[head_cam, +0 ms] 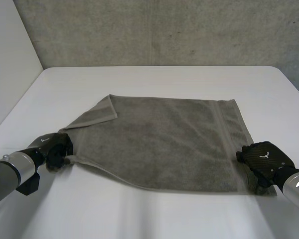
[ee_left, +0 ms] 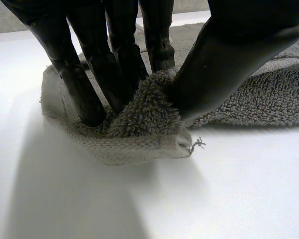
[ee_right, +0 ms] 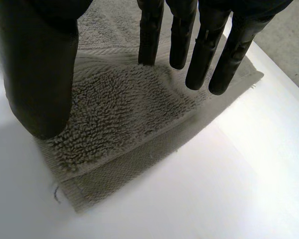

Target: Fold the towel.

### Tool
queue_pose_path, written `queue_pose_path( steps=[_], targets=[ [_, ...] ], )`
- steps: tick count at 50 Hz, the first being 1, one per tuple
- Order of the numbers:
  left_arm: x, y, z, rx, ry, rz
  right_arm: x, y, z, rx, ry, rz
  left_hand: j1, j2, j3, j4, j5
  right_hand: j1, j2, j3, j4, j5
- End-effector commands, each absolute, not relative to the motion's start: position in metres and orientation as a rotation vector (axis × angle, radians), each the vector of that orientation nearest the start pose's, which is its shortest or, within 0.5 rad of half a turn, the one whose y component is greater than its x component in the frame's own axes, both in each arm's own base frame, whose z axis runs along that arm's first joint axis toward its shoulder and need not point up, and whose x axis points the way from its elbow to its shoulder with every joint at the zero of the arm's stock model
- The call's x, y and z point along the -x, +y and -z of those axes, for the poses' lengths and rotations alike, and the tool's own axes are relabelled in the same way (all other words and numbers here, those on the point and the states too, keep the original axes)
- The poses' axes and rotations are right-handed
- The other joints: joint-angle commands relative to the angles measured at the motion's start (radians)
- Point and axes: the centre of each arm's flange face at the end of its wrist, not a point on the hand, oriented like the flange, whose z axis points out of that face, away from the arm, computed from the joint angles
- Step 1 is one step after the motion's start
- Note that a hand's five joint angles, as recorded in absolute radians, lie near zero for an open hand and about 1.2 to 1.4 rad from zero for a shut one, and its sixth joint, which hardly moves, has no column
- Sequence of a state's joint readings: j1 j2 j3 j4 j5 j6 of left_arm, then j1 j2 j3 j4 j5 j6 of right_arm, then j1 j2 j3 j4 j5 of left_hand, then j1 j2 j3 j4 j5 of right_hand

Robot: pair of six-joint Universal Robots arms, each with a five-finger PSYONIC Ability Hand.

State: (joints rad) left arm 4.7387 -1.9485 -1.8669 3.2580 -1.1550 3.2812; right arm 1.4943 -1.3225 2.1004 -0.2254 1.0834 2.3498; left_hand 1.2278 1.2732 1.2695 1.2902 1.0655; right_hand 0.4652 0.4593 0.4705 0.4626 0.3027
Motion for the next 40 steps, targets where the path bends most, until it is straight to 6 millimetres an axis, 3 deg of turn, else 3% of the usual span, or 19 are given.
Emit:
queue_pose_path(
  steps=[1,15,24,40],
  targets=[
    [0.160,-0.287,-0.128,-0.511,2.933,1.689,-0.155,-0.252,-0.122,1.280,2.372,1.654,0.078,0.032,0.036,0.015,0.066,0.022,0.028,0.017,0.025,0.010],
    [0.160,-0.285,-0.127,-0.508,2.943,1.677,-0.152,-0.256,-0.122,1.269,2.405,1.635,0.078,0.032,0.036,0.015,0.066,-0.028,-0.022,-0.033,-0.025,-0.040],
    [0.160,-0.285,-0.127,-0.508,2.943,1.677,-0.155,-0.240,-0.121,1.294,2.411,1.499,0.078,0.032,0.036,0.015,0.066,-0.216,-0.210,-0.221,-0.213,-0.228],
    [0.160,-0.284,-0.127,-0.509,2.945,1.675,-0.156,-0.246,-0.118,1.338,2.374,1.584,0.078,0.032,0.036,0.015,0.066,-0.207,-0.201,-0.212,-0.204,-0.219]
  ],
)
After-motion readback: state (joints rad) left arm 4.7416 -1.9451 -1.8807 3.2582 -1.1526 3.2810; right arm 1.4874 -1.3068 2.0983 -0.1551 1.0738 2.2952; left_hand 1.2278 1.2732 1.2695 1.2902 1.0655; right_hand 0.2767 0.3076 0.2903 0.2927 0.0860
